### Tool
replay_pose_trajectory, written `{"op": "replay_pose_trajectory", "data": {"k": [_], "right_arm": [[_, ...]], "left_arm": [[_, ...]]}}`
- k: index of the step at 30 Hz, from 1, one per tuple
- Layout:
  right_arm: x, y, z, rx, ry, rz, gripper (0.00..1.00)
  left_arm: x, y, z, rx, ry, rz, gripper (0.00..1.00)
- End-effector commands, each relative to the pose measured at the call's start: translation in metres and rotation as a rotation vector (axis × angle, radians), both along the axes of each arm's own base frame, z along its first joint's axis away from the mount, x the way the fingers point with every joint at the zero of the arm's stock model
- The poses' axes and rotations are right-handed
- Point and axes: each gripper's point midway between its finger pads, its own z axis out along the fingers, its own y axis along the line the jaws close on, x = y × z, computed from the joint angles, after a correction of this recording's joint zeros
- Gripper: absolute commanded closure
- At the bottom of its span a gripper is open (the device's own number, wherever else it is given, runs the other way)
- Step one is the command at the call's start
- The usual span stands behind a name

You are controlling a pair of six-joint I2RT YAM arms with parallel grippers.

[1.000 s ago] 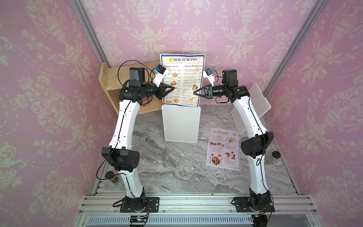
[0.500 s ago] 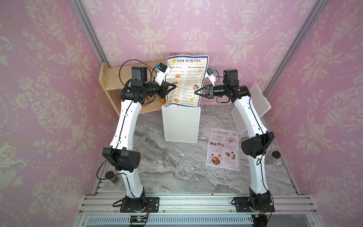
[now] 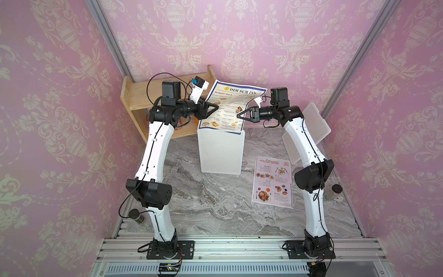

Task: Insert the menus into the narrow rack
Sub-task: Insert the menu into the narrow rack.

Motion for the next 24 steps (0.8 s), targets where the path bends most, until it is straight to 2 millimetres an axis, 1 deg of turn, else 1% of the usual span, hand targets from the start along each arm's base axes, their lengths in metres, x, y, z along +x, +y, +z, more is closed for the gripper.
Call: {"op": "replay_pose_trajectory", "data": {"k": [1,2,3,7,11,13,24], "right_arm": [[-0.012,-0.004,0.018,-0.003,-0.049,-0.001,1.00],[-0.011,-0.004,0.017,-0.004,-0.048,-0.002,1.00],[-0.011,-0.004,0.016,-0.006,-0.048,-0.002,1.00],[-0.011,-0.005,0.015,-0.016,-0.052,-0.008,1.00],[-0.011,-0.007,0.011,-0.031,-0.055,-0.018,1.00],[-0.011,-0.008,0.009,-0.039,-0.059,-0.025,1.00],[-0.009,-0.010,0.006,-0.048,-0.059,-0.034,1.00]], "left_arm": [[0.003,0.000,0.002,0.010,-0.013,0.012,0.35],[0.002,0.001,0.002,0.013,-0.013,0.013,0.33],[0.002,0.001,0.000,0.017,-0.012,0.013,0.32],[0.003,0.002,-0.007,0.032,-0.001,0.012,0.32],[0.006,0.003,-0.014,0.054,0.006,0.019,0.23],[0.005,0.003,-0.016,0.057,0.009,0.017,0.22],[0.006,0.004,-0.025,0.083,0.018,0.016,0.13]]}}
